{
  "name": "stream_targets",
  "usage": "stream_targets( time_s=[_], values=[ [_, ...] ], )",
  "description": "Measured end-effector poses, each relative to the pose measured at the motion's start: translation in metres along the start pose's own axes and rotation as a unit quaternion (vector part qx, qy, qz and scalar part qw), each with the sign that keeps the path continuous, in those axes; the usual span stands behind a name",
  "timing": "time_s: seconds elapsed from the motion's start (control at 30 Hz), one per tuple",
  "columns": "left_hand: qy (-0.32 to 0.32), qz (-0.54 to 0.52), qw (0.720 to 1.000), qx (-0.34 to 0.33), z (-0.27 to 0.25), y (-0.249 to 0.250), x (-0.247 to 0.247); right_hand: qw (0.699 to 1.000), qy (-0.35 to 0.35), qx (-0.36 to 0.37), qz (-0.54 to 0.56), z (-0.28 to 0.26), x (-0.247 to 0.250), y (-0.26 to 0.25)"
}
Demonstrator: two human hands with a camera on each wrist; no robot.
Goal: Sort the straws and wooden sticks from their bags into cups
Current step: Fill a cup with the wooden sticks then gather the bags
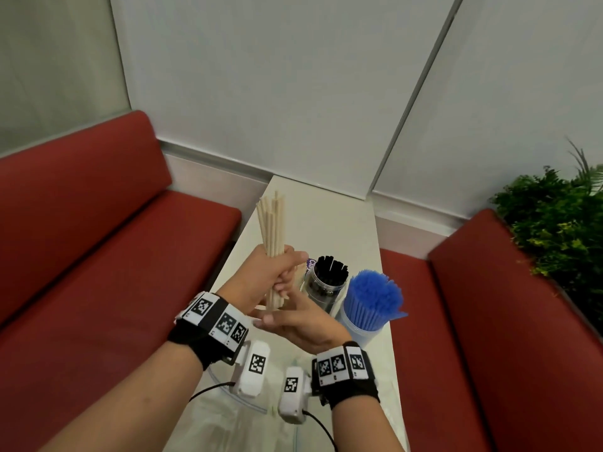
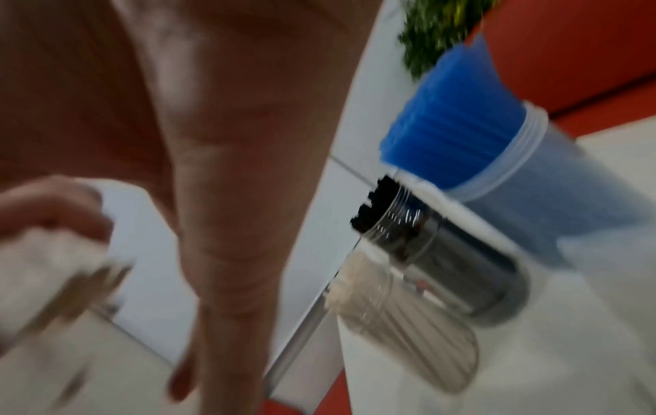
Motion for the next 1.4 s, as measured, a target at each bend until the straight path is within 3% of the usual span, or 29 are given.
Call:
stream_targets(
  time_s=[0.1,0.2,0.33,0.4,0.5,0.6,0.8,0.93,1.2,1.4],
  values=[
    [-0.016,0.087,0.991,0.101,-0.005,-0.017,0.008,0.997,0.075,0.023,-0.006,-0.013,0.026,-0.021],
    [-0.147,0.147,0.949,0.236,-0.020,-0.052,-0.012,0.989,0.082,0.087,-0.087,-0.012,0.019,-0.069],
    [-0.244,-0.001,0.933,0.266,-0.030,-0.063,-0.017,0.975,0.139,0.142,-0.095,-0.010,0.009,-0.110],
    [-0.194,-0.074,0.939,0.274,-0.025,-0.067,0.000,0.963,0.188,0.185,-0.054,-0.014,0.019,-0.127],
    [-0.017,-0.175,0.944,0.278,-0.016,-0.089,0.031,0.941,0.241,0.231,-0.045,-0.015,0.028,-0.142],
    [0.083,-0.372,0.887,0.261,-0.008,-0.107,0.034,0.937,0.273,0.207,-0.072,-0.008,0.024,-0.120],
    [0.115,-0.382,0.875,0.273,0.001,-0.129,0.039,0.946,0.264,0.156,-0.106,0.004,0.035,-0.085],
    [0.158,-0.353,0.859,0.337,-0.001,-0.150,0.051,0.950,0.272,0.112,-0.102,0.015,0.048,-0.065],
    [0.180,-0.141,0.902,0.365,0.019,-0.168,0.084,0.958,0.275,-0.006,-0.080,0.020,0.096,-0.036],
    [0.184,-0.145,0.905,0.354,0.050,-0.181,0.090,0.943,0.329,0.040,-0.006,0.046,0.116,-0.035]
  ],
)
Point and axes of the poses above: each hand's wrist, its own z-axis towards the middle knuckle, its own x-axis out of the back of the hand, y = z × x, the point moved 8 cm from there along z, towards the middle knuckle, and after that the axes turned 11 degrees about -z, right-handed, at the moved point
